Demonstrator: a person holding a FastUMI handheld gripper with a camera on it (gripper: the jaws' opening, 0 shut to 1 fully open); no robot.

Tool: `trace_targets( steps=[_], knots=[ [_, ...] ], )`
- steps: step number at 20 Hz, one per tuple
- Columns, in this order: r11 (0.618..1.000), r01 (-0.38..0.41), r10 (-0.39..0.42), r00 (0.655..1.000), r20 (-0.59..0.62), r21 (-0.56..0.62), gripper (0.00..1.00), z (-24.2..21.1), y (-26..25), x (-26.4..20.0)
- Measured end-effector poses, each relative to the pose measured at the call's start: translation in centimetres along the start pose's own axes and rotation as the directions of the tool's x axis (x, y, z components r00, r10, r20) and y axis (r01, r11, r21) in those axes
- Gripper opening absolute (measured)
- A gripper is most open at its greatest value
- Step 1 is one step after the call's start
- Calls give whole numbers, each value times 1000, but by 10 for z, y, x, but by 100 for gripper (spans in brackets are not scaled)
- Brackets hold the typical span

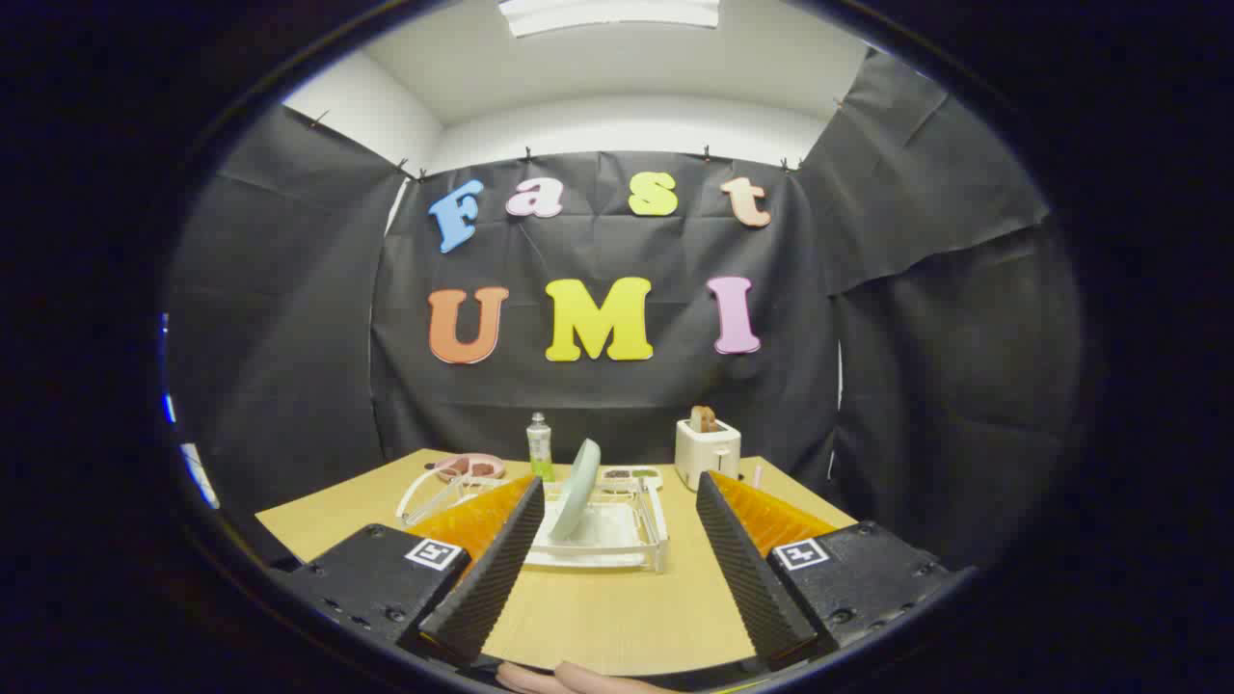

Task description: Take the plate from the dish rack, then take the spoon from the basket and place it into the plate.

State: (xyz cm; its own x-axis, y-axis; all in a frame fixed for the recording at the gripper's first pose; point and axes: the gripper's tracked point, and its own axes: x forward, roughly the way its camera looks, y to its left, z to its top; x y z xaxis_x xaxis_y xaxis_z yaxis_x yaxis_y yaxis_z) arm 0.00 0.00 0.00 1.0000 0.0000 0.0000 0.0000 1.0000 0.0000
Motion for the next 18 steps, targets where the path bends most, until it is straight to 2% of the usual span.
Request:
trace_targets(
  steps=[18],
  knots=[
    [999,35,-35,999,-20,-22,100,-11,-13,8]
  ],
)
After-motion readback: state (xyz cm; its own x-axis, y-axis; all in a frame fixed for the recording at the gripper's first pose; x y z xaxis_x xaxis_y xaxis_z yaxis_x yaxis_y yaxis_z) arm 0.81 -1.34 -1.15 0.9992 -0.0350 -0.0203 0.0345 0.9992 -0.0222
